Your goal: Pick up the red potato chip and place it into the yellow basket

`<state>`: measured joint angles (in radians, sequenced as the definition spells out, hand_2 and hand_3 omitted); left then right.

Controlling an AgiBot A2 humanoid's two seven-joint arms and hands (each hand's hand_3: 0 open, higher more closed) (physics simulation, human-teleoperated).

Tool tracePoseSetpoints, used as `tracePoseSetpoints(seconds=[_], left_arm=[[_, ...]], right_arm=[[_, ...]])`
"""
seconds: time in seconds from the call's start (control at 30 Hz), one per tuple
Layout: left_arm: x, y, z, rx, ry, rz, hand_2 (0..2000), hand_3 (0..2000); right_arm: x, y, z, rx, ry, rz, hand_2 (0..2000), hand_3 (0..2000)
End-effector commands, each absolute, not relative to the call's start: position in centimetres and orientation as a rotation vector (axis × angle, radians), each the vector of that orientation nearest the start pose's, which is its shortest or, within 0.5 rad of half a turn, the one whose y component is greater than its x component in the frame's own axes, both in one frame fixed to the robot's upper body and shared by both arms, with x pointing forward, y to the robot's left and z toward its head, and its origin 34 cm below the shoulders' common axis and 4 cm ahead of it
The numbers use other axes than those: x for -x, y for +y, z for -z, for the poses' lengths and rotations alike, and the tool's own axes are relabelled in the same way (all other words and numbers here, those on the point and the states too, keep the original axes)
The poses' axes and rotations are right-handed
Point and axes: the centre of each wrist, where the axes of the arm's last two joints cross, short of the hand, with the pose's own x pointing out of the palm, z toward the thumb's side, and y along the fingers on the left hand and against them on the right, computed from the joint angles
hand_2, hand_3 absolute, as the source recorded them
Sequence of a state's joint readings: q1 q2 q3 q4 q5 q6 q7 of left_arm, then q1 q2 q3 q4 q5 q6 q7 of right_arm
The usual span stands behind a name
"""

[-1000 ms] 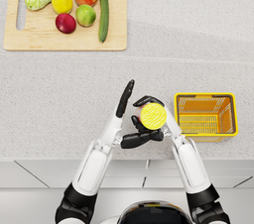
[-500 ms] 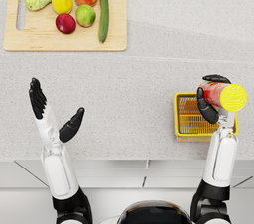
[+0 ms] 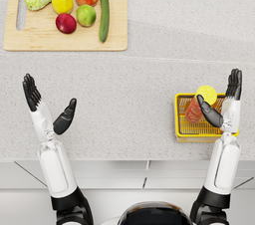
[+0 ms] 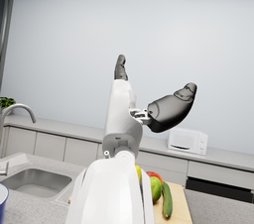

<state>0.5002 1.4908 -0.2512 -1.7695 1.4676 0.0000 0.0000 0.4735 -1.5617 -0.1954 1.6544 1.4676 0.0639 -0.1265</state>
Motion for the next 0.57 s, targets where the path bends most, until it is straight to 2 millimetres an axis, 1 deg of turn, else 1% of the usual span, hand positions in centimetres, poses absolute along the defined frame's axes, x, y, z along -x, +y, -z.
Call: tracePoseSetpoints(seconds=[0.03, 0.07, 0.1, 0.17, 0.23, 0.27, 0.37, 0.57], left_arm=[[-27.7, 26.7, -31.9, -0.567, -0.618, 1.253, 0, 0], [-27.8, 27.1, -32.2, -0.572, -0.620, 1.240, 0, 0], [-27.9, 27.5, -32.3, -0.571, -0.619, 1.228, 0, 0], [-28.1, 28.2, -31.5, -0.537, -0.602, 1.208, 0, 0], [-28.4, 28.3, -30.4, -0.499, -0.578, 1.210, 0, 0], [-28.1, 27.8, -30.7, -0.518, -0.586, 1.223, 0, 0], [-28.3, 28.1, -30.2, -0.497, -0.574, 1.217, 0, 0], [-28.4, 28.2, -29.9, -0.487, -0.567, 1.214, 0, 0]], right_arm=[[-29.9, -23.9, -30.1, 0.401, -0.521, -1.415, 0, 0], [-29.8, -24.2, -30.5, 0.423, -0.559, -1.381, 0, 0], [-29.7, -24.5, -30.5, 0.434, -0.576, -1.357, 0, 0], [-29.1, -24.8, -29.9, 0.437, -0.593, -1.323, 0, 0], [-28.5, -24.7, -29.1, 0.429, -0.595, -1.312, 0, 0], [-29.1, -24.5, -29.0, 0.423, -0.585, -1.324, 0, 0], [-28.7, -24.6, -28.7, 0.424, -0.589, -1.312, 0, 0], [-28.5, -24.7, -28.6, 0.424, -0.592, -1.306, 0, 0]])
